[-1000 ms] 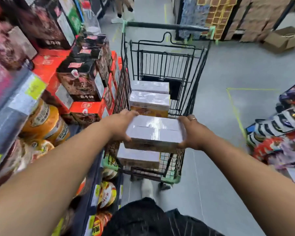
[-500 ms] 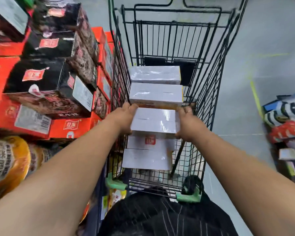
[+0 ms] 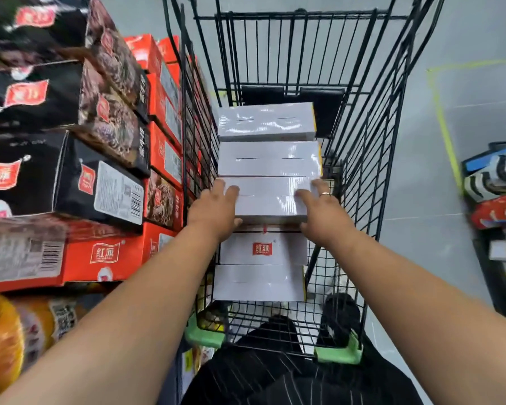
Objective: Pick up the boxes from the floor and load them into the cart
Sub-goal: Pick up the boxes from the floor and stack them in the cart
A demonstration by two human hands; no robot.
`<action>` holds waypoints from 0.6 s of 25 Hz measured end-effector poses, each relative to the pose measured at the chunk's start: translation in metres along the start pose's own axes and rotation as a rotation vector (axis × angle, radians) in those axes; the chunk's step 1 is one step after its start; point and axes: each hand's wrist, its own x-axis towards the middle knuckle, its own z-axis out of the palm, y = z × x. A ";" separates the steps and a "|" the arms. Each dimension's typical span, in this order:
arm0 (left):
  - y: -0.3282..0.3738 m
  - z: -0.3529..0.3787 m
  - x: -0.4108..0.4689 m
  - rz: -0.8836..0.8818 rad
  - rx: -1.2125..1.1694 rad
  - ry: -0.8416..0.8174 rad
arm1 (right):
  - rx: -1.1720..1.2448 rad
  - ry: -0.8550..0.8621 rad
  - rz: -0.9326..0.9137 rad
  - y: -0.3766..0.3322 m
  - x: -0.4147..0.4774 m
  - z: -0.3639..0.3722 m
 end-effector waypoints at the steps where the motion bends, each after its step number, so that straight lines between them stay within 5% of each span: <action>1: -0.001 -0.001 -0.001 -0.004 0.015 0.000 | -0.001 -0.007 0.005 0.001 -0.001 -0.002; 7: 0.012 -0.012 -0.006 0.059 0.008 0.050 | 0.062 0.074 0.042 0.008 -0.019 -0.019; 15: 0.097 -0.036 -0.037 0.382 0.058 0.185 | 0.184 0.292 0.221 0.057 -0.114 -0.057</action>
